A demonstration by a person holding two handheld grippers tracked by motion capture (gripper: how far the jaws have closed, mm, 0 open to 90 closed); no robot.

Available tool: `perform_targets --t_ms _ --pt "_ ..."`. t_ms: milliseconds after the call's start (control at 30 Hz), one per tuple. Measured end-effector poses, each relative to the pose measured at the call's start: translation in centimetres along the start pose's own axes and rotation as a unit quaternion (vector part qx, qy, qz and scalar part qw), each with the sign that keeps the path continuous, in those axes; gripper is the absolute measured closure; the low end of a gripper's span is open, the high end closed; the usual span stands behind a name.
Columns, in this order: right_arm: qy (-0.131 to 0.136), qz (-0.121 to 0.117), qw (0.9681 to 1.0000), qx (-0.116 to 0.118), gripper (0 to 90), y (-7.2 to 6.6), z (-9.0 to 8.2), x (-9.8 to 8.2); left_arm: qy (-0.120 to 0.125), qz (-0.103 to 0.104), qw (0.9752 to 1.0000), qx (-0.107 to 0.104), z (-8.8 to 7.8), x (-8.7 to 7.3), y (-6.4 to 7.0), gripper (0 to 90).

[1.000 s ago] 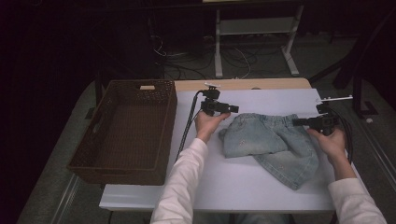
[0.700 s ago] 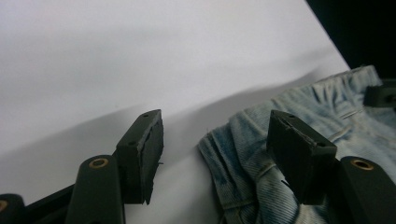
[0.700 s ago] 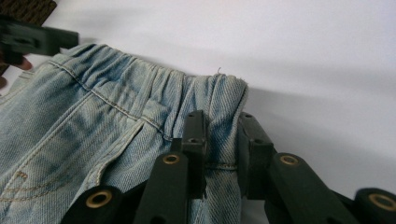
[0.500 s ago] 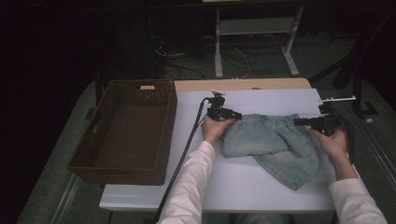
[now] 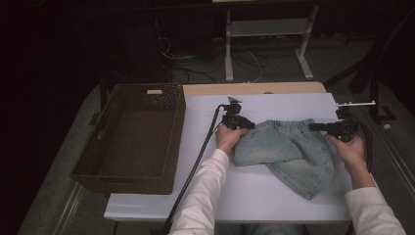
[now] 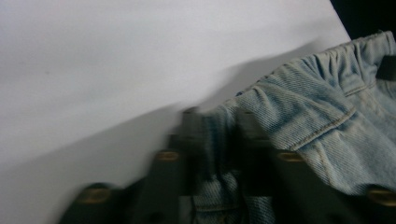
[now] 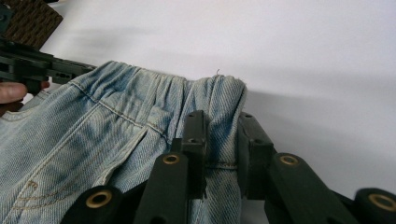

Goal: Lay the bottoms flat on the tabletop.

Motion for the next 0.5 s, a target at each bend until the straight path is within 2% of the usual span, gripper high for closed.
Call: perform_targets --t_ms 100,200,367,500 --pt "0.0 -0.001 1.0 0.001 74.7 -0.1 0.1 0.0 -0.007 0.014 0.9999 0.006 -0.3 0.0 0.1 81.5" --pt "0.002 0.001 1.0 0.006 74.7 -0.1 0.2 0.3 -0.004 0.041 0.9988 0.026 -1.0 0.3 0.1 81.8" --pt "0.004 -0.002 0.9997 0.024 74.8 -0.7 0.5 1.5 0.029 0.049 0.9983 0.014 -3.2 1.4 0.4 82.2" --pt "0.01 0.002 0.9988 0.048 74.9 -1.6 1.0 3.2 0.054 0.072 0.9955 0.03 -5.2 2.5 0.7 82.4"
Point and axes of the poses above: each handheld gripper's, and its own axes: z roughly forward along the jaws, x roughly out of its top, y roughly to its right, the point moved 9 cm from there along z, roughly forward along the jaws, and after that the axes turned 13 degrees about -x, right-handed, at the moved point
